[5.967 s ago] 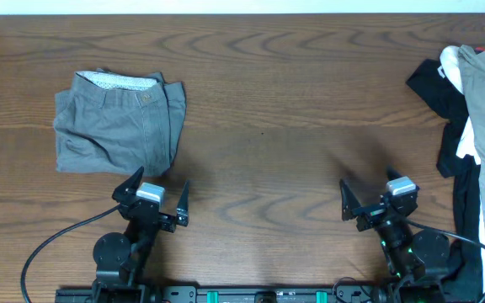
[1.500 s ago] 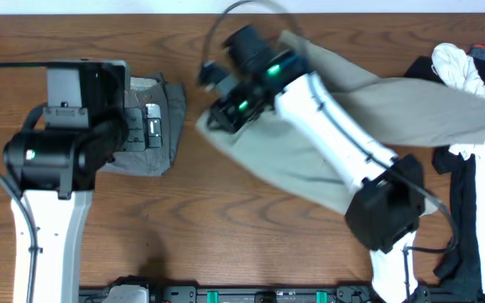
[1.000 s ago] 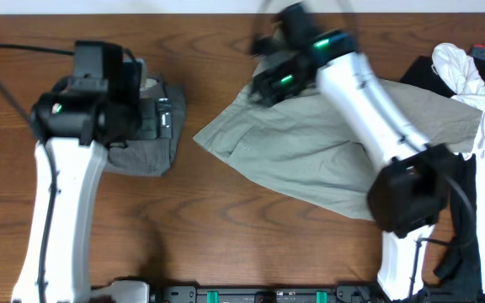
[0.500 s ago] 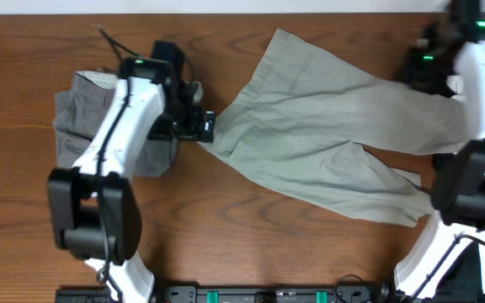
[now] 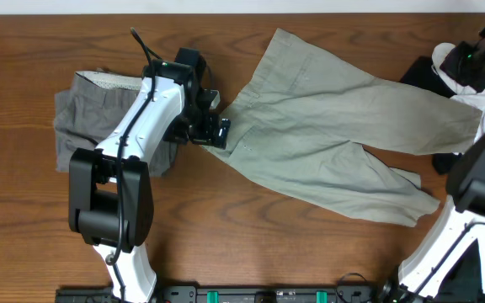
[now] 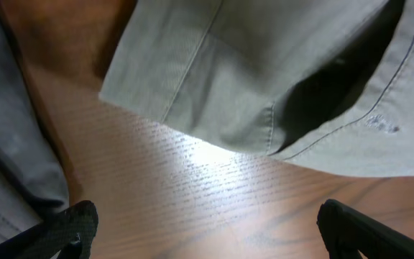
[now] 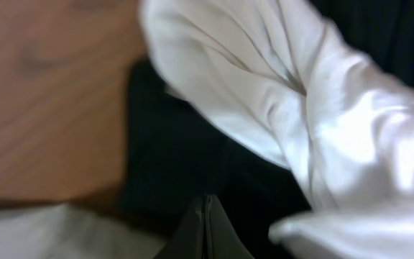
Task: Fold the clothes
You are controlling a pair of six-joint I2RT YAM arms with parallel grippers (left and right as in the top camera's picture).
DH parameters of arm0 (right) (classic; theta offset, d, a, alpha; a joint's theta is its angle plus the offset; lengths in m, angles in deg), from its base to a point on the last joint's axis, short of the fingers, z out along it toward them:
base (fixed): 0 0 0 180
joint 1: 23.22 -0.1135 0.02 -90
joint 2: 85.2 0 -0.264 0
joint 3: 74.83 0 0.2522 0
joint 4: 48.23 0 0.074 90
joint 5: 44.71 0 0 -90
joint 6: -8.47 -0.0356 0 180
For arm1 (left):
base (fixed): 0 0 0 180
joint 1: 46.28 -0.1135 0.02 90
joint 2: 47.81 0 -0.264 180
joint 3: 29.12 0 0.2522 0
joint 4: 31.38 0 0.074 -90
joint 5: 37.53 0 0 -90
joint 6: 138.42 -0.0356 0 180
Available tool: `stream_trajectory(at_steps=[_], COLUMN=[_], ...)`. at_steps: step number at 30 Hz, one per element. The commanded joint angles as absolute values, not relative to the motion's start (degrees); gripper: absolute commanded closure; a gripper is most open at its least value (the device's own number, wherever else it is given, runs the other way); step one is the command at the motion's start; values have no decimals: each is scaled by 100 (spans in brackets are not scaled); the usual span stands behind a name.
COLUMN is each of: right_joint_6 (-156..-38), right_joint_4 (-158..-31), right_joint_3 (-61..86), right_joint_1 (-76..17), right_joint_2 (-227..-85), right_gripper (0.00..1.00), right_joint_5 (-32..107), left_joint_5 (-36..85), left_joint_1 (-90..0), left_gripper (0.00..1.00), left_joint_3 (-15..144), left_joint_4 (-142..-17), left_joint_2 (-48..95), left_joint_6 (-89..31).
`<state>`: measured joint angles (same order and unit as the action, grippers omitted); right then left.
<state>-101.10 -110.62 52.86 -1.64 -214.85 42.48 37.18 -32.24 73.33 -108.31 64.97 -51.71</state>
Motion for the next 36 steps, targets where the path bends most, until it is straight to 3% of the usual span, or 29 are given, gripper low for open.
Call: stream_trajectory(at_steps=[1, 15, 19, 23, 29, 36], right_joint_6=[-10298, -10740, -10668, -9704, -8939, -8936], right_joint_4=[-11016, -11947, -11910, -11525, -11046, -11114], right_joint_3=[5319, 5326, 5326, 5326, 5326, 5326], right_joint_1=[-28, 1126, 1582, 1773, 1768, 1585], right_joint_2=[-21939, -22416, -22317, -22160, -21644, -20849], right_gripper=[99, 99, 99, 98, 85, 71], right_joint_5=[4764, 6250, 5371, 3957, 1948, 388], left_joint_5=[3659, 3659, 3657, 3659, 3659, 3657], left_joint_1=[-3215, -3211, -3211, -3211, -3211, -3204], left_gripper=[1, 1, 0, 0, 0, 2], left_joint_3=[7322, 7322, 7322, 7322, 7322, 7302], left_joint_4=[-10941, -10956, -10956, -10954, -10956, -10681], left_joint_2=[6516, 6514, 6514, 6514, 6514, 6525], left_joint_6=[-5267, -5175, -5177, -5177, -5175, -5177])
